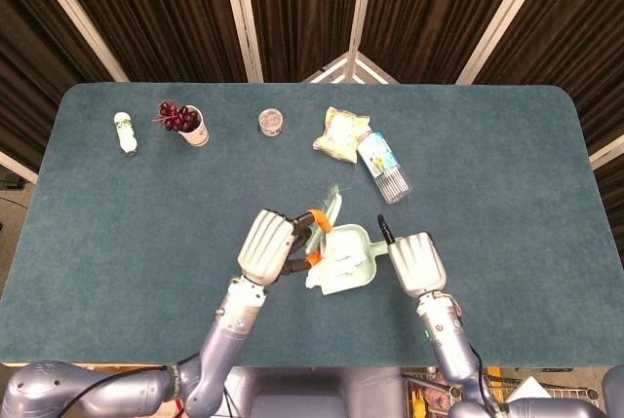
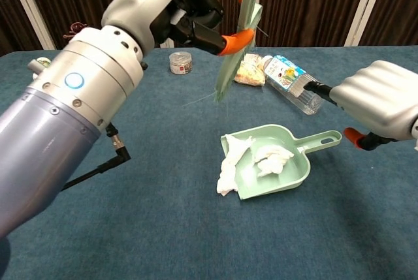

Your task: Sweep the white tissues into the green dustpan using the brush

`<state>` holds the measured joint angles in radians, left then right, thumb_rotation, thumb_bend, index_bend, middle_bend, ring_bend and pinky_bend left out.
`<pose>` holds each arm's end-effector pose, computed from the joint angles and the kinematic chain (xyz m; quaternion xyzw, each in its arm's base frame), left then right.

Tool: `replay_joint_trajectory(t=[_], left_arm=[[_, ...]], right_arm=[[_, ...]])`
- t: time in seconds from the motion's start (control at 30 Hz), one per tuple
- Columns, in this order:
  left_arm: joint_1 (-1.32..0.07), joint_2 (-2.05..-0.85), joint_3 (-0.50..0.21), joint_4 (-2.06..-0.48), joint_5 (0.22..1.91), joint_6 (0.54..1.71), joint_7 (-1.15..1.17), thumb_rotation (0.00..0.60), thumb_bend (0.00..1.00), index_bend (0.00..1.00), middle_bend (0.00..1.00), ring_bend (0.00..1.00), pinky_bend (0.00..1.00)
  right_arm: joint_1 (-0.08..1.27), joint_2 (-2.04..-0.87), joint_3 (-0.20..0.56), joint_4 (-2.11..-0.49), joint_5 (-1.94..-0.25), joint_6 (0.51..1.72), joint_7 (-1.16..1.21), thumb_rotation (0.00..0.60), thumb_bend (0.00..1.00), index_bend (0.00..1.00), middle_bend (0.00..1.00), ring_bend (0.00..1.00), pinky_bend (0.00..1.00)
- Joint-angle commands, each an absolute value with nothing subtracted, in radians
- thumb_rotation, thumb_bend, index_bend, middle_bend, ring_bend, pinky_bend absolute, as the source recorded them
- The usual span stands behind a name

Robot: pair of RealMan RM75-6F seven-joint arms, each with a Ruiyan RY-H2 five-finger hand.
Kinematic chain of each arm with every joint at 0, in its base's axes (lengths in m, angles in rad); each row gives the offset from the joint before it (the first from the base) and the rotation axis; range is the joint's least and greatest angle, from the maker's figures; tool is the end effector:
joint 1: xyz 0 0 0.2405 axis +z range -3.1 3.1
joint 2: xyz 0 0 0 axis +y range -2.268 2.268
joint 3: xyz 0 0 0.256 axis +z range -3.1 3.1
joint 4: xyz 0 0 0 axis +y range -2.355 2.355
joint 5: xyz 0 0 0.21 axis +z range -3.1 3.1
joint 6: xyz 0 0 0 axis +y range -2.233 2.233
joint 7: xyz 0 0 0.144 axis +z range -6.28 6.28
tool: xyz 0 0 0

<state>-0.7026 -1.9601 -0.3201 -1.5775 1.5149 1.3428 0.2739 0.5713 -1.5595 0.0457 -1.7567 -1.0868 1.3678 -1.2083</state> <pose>0.0040 0.2708 -0.0313 -0.5846 -0.3551 -0.6701 0.2882 -0.1612 -0.2653 0.0026 0.7701 -0.1608 0.2045 0.5825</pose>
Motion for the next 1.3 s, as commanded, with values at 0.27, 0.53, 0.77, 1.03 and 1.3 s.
replay_joint_trajectory(t=[0.27,0.53,0.77,1.03,1.3], left_arm=[[-0.695,-1.694,-0.253,-1.651,1.517,1.206,0.545,0.600,0.60,0.77,1.00,1.00,1.00],[-0.678,-1.474,-0.222,-1.740,1.376,1.091,0.792,0.600,0.60,0.76,1.00,1.00,1.00],[-0.663,-1.388,-0.190,-1.755,1.293,1.078,0.891,0.600,0.40,0.60,0.97,0.99,1.00],[-0.648,-1.307,-0.167,-1.769,1.225,1.084,0.919,0.600,0.00,0.14,0.79,0.88,0.99],[-0.623,-1.282,-0.176,-1.802,1.266,1.153,0.803,0.600,0.00,0.05,0.63,0.80,0.92]], right_arm=[[0.561,-1.521,0.046,-1.791,-1.105,1.376,-1.185,0.600,0.47,0.00,0.83,0.78,0.81],[0.561,-1.508,0.052,-1.819,-1.111,1.380,-1.185,0.600,0.47,0.00,0.83,0.78,0.81],[0.559,-1.498,0.053,-1.829,-1.113,1.380,-1.180,0.600,0.47,0.00,0.83,0.78,0.81],[0.557,-1.494,0.050,-1.831,-1.118,1.376,-1.174,0.600,0.48,0.00,0.83,0.78,0.81],[0.553,-1.494,0.045,-1.846,-1.139,1.387,-1.178,0.600,0.47,0.00,0.83,0.78,0.81]])
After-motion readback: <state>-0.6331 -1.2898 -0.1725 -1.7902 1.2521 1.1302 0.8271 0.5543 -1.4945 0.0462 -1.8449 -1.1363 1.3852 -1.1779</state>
